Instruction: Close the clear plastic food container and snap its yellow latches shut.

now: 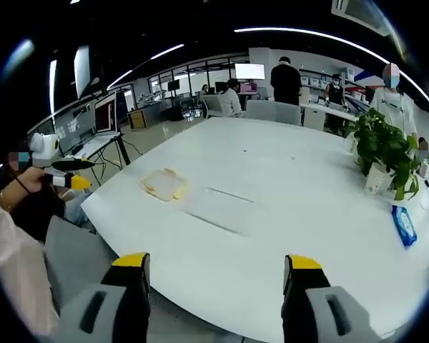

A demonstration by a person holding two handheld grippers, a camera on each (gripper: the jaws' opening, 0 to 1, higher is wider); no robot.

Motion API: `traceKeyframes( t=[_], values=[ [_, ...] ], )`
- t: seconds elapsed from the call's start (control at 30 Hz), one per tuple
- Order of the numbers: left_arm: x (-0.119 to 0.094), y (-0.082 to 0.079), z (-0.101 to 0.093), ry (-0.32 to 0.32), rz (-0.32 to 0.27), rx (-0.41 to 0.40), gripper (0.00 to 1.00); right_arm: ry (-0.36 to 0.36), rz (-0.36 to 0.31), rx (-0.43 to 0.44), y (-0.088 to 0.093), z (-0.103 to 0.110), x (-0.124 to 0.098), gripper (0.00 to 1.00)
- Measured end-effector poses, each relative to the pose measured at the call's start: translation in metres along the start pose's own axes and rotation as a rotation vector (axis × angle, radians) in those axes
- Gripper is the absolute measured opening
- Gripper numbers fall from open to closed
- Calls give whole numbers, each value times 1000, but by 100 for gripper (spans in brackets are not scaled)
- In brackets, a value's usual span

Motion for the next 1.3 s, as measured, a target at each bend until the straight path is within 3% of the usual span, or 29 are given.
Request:
traceKeyframes(
  t=[1.3],
  values=[
    [11,6,5,3,38,-1,78,-25,40,2,-2,-1,19,75]
  ],
)
Point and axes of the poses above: the point that each gripper's makers call its tool centre point, and the gripper's own axes: x roughly forward along the fingers, z roughly to its left, y roughly out of its underside, the point moved 10 cm from there along -x, roughly backward along the fingers, and after that the axes turned 13 degrees about -y, right-handed, at the moved point
